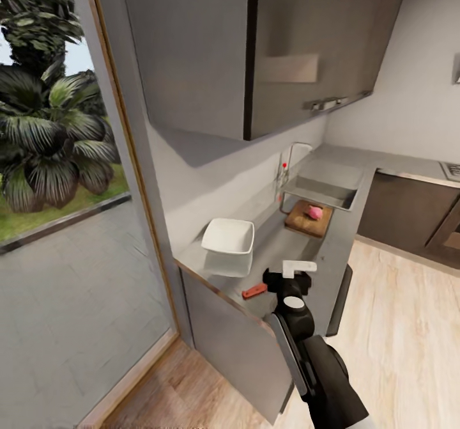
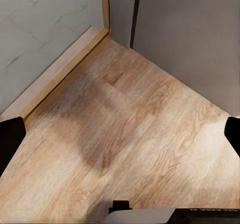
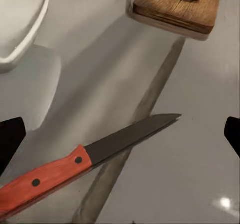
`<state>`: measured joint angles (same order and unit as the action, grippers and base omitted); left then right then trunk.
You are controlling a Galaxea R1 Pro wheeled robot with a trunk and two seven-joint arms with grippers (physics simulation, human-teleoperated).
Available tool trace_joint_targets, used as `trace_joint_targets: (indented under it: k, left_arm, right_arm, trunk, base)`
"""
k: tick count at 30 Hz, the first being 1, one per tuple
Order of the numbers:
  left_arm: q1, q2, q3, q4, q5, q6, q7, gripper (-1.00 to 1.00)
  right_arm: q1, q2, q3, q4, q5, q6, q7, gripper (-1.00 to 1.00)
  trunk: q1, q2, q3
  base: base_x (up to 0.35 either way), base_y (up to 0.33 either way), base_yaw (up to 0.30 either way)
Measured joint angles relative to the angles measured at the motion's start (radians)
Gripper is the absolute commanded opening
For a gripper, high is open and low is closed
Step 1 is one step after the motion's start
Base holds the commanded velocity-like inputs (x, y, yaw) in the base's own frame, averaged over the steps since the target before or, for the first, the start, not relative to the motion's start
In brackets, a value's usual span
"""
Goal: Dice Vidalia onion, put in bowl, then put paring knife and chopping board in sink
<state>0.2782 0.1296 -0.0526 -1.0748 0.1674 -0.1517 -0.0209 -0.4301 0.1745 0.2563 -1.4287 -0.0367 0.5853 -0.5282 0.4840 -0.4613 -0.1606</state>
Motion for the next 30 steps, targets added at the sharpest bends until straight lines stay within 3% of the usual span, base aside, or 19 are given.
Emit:
trace_joint_targets:
  k: [8,13,16,21,30]
  left_arm:
    - [0.0,0.0,-0.001,0.009,0.0,0.0,0.0,1.0]
    - [0.0,-0.001,-0.001,0.018,0.0,0.0,0.0,1.0]
    - [0.0,-0.002,-0.001,0.02,0.0,0.0,0.0,1.0]
    - [0.0,-0.002,-0.001,0.024,0.0,0.0,0.0,1.0]
    - [0.0,-0.002,-0.001,0.036,-0.001,0.0,0.0,1.0]
  right_arm:
    - [0.0,0.0,-0.001,0.008,-0.012,-0.002,0.001,1.0]
    - [0.0,0.0,-0.004,0.009,-0.07,0.0,0.003,1.0]
    - [0.0,0.0,-0.004,0.009,-0.128,-0.002,0.003,1.0]
    - [0.0,0.0,-0.008,0.023,-0.153,-0.026,0.003,1.0]
    - [0.0,0.0,-0.084,0.073,-0.16,-0.072,0.003,1.0]
  trunk:
    - [0.0,0.0,0.0]
    - [0.0,0.0,0.0]
    - [0.0,0.0,0.0]
    - [0.0,0.0,0.0]
    - [0.0,0.0,0.0]
  base:
    - [0.0,0.0,0.231]
    - [0.0,0.0,0.039]
    - [0.0,0.0,0.006]
    - [0.048,0.0,0.001]
    - [0.227,0.0,0.0]
